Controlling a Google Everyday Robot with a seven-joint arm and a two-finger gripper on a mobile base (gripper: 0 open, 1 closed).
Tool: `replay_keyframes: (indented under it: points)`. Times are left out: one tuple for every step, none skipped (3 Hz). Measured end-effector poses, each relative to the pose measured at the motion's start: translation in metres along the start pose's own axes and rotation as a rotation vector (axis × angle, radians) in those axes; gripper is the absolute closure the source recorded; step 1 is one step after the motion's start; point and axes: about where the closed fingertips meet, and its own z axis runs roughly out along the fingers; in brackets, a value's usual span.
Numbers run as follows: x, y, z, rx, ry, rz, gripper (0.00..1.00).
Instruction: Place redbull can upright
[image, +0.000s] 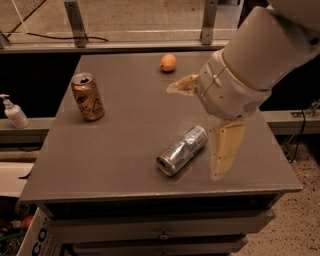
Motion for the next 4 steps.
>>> replay_keyframes:
  points:
    - [-0.011,-0.008,0.031,-0.053,-0.027,-0.12,0.0]
    - [-0.016,-0.013,0.049,-0.085,-0.041,-0.189,0.0]
    - [-0.018,-0.013,0.066,-0.108,-0.027,-0.252,0.0]
    - [-0.009,-0.009,0.087,-0.134,0.025,-0.313,0.0]
